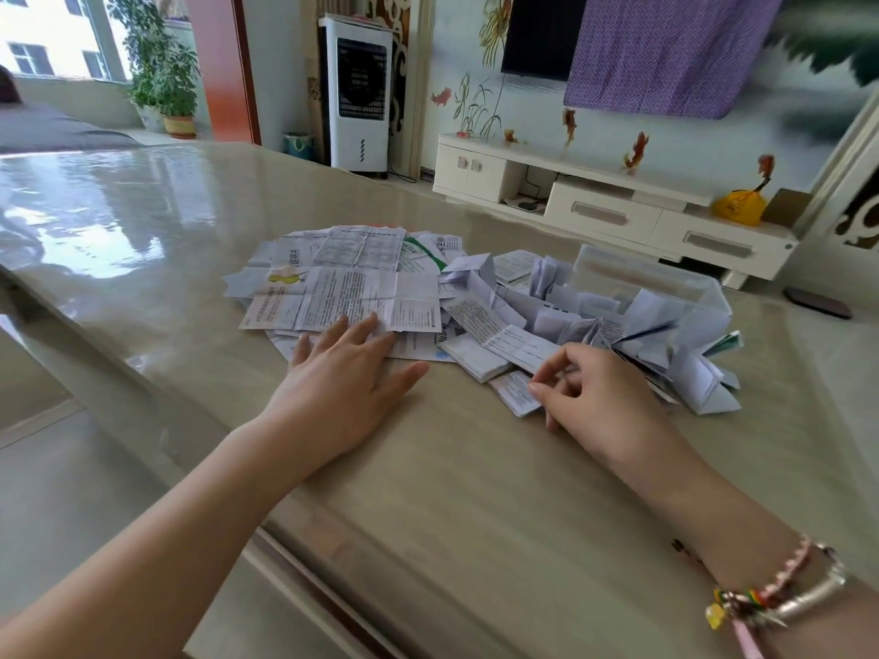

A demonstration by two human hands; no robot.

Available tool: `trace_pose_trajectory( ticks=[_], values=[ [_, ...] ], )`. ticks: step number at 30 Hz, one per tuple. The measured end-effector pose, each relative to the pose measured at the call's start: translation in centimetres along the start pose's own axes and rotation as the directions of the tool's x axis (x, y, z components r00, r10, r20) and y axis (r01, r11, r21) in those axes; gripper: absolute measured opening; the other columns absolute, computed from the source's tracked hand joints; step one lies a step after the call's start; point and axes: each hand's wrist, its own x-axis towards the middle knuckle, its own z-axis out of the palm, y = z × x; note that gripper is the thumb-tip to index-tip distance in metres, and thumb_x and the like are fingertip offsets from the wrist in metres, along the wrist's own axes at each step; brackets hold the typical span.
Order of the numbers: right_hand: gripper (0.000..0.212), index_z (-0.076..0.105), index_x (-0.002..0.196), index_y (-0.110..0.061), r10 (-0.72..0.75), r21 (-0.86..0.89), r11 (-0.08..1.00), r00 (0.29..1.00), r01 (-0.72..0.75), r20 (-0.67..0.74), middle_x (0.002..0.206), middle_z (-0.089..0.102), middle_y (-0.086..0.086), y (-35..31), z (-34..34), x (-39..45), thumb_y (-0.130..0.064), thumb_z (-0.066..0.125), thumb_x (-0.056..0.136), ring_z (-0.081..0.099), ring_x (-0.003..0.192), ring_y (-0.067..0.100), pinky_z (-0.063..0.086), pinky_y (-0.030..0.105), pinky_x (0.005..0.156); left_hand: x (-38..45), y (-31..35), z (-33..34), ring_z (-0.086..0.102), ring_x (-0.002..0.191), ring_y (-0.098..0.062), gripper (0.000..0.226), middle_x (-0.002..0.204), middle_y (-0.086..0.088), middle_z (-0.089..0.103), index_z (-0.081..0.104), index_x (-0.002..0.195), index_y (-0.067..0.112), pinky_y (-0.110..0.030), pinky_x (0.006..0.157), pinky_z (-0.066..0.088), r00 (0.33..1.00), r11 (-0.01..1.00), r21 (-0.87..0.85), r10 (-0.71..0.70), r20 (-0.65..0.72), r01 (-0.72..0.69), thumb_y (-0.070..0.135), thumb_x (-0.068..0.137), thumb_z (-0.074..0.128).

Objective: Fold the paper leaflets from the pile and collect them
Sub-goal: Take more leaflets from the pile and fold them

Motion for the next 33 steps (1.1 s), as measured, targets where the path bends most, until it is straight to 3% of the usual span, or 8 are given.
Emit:
trace_pose_trajectory(
  ticks=[8, 13, 16, 18, 23, 25, 29, 33],
  values=[
    [0.017, 0.048, 0.084, -0.023, -0.238, -0.055, 0.971, 0.956, 0.232, -0.170, 0.051, 0.049, -0.007, -0.5, -0.2, -0.7, -0.019, 0.063, 0.090, 0.049, 0.051, 0.005, 0.034, 0.017, 0.050, -0.6, -0.7, 0.9, 0.016, 0.145, -0.005, 0.056, 0.142, 0.015, 0.046, 0.053, 0.134, 0.022, -0.035, 0.120, 0.001, 0.922, 0.972, -0.103, 0.165, -0.351, -0.213, 0.057, 0.094, 0.034],
    [0.015, 0.046, 0.085, -0.019, -0.318, 0.157, 0.918, 0.912, 0.365, -0.260, 0.053, 0.047, 0.005, -1.9, -0.8, -1.8, -0.018, 0.060, 0.092, 0.040, 0.046, 0.011, 0.032, 0.015, 0.048, -1.1, -0.6, 0.5, 0.044, 0.131, -0.004, 0.033, 0.117, 0.019, 0.060, 0.068, 0.113, 0.021, -0.044, 0.114, 0.029, 0.832, 0.895, -0.265, 0.178, -0.525, -0.359, 0.037, 0.089, 0.052],
    [0.015, 0.046, 0.084, -0.021, -0.348, 0.173, 0.907, 0.916, 0.383, -0.201, 0.059, 0.048, 0.002, -2.1, -0.5, -2.0, -0.018, 0.059, 0.091, 0.042, 0.050, 0.010, 0.033, 0.016, 0.051, -1.6, 0.2, 0.1, 0.056, 0.110, 0.005, 0.011, 0.101, 0.025, 0.062, 0.070, 0.095, 0.026, -0.014, 0.097, 0.038, 0.794, 0.843, -0.360, 0.123, -0.595, -0.400, 0.022, 0.085, 0.066],
    [0.015, 0.047, 0.084, -0.022, -0.372, 0.157, 0.903, 0.911, 0.400, -0.180, 0.061, 0.049, -0.003, -2.1, -0.2, -2.0, -0.017, 0.060, 0.090, 0.046, 0.056, 0.012, 0.035, 0.016, 0.053, -1.9, 0.5, -0.2, 0.058, 0.094, 0.009, 0.015, 0.091, 0.023, 0.065, 0.067, 0.084, 0.025, -0.004, 0.080, 0.037, 0.797, 0.840, -0.412, 0.039, -0.602, -0.353, 0.012, 0.080, 0.073],
    [0.013, 0.052, 0.084, -0.023, -0.473, 0.072, 0.873, 0.874, 0.482, -0.115, 0.078, 0.052, -0.012, -2.3, 0.6, -2.2, -0.015, 0.061, 0.087, 0.053, 0.080, 0.013, 0.042, 0.021, 0.071, -1.5, -0.1, -0.3, 0.065, 0.068, -0.001, 0.033, 0.083, 0.008, 0.067, 0.049, 0.078, 0.023, -0.018, 0.062, 0.048, 0.851, 0.728, -0.661, -0.219, -0.478, -0.184, -0.001, 0.072, 0.072],
    [0.004, 0.057, 0.085, -0.021, -0.546, -0.018, 0.837, 0.831, 0.547, -0.105, 0.081, 0.051, -0.015, -2.4, 0.8, -2.1, -0.018, 0.059, 0.085, 0.050, 0.084, 0.009, 0.040, 0.020, 0.077, -1.6, -0.5, -0.2, 0.064, 0.062, -0.005, 0.041, 0.085, 0.008, 0.067, 0.044, 0.082, 0.026, -0.029, 0.062, 0.049, 0.889, 0.706, -0.694, -0.219, -0.403, -0.141, -0.007, 0.072, 0.067],
    [0.007, 0.064, 0.086, -0.020, -0.593, -0.080, 0.804, 0.803, 0.589, -0.050, 0.097, 0.058, -0.011, -2.2, 1.3, -1.7, -0.021, 0.058, 0.085, 0.050, 0.100, 0.008, 0.034, 0.018, 0.092, -2.3, -1.2, -0.5, 0.064, 0.071, -0.010, 0.053, 0.095, 0.010, 0.065, 0.049, 0.098, 0.036, -0.020, 0.059, 0.044, 0.949, 0.736, -0.662, -0.087, -0.302, -0.143, -0.011, 0.074, 0.056],
    [0.017, 0.066, 0.089, -0.023, -0.578, -0.078, 0.814, 0.815, 0.575, -0.025, 0.111, 0.055, -0.011, -2.1, 1.6, -1.7, -0.031, 0.051, 0.087, 0.046, 0.112, 0.004, 0.028, 0.013, 0.098, -2.4, -1.6, -0.7, 0.065, 0.078, -0.013, 0.050, 0.093, 0.009, 0.069, 0.060, 0.102, 0.034, -0.026, 0.073, 0.050, 0.956, 0.741, -0.654, -0.055, -0.289, -0.155, -0.010, 0.079, 0.056]
  ],
)
